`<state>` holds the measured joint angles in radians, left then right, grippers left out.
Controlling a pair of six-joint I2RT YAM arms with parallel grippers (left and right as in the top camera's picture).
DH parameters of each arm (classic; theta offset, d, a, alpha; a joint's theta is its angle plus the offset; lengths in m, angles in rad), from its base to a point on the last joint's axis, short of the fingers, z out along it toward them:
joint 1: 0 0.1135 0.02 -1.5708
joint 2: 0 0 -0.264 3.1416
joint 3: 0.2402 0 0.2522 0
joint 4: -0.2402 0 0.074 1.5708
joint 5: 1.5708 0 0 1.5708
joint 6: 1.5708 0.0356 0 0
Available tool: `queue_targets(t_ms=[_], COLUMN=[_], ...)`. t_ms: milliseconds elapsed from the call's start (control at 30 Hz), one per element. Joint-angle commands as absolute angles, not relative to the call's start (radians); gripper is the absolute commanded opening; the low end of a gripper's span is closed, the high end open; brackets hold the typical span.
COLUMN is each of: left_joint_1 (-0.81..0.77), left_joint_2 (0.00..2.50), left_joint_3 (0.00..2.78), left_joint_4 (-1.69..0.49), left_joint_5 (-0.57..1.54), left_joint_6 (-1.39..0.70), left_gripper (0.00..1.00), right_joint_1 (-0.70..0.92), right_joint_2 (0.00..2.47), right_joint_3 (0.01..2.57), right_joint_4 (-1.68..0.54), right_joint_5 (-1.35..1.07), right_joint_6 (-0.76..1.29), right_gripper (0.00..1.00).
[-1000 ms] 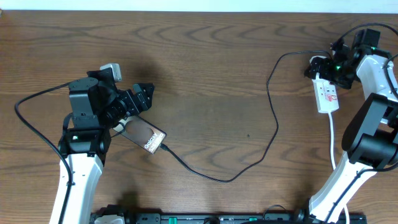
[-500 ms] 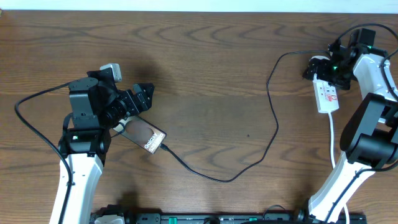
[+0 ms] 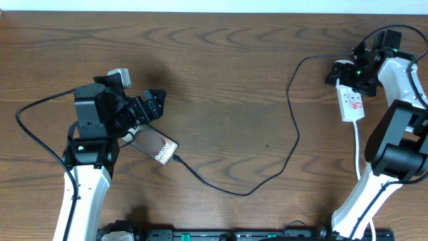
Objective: Plug charger to phone and switch on socket
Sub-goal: 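Press down the orange rocker switch beside the plug with the right gripper, then lift the right gripper up and away from the power strip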
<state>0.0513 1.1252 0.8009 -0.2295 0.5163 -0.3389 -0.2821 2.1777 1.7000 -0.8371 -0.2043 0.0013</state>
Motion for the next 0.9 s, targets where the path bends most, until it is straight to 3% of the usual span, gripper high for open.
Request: queue_targets(t_ms=[0, 300, 500, 633, 867], left_joint_1=[0.049, 0.049, 0.049, 0.049, 0.049], left_joint_2=[1.13, 1.13, 1.13, 1.13, 1.13], left_joint_3=[0.822, 0.822, 0.822, 0.822, 0.822], left_joint_4=[-0.231, -0.247, -0.249, -0.25, -0.25], left_joint_5=[0.503, 0.504, 0.504, 0.504, 0.504], left_joint_6=[-0.321, -0.322, -0.322, -0.322, -0.322], left_gripper=[0.87, 0.87, 0.87, 0.87, 0.87], right_joint_1=[-0.228, -0.321, -0.358, -0.357, -0.356], right_joint_2=[2.197, 2.197, 2.197, 2.197, 2.197], right_joint_3=[1.703, 1.945, 2.264, 2.415, 2.474], right_joint_4=[-0.845, -0.989, -1.226, -1.384, -1.507], right_joint_5=[-0.31, -0.278, -0.182, -0.136, -0.141], right_joint_6=[0.029, 0.028, 0.032, 0.139, 0.216], right_gripper=[0.99, 0.99, 0.99, 0.99, 0.99])
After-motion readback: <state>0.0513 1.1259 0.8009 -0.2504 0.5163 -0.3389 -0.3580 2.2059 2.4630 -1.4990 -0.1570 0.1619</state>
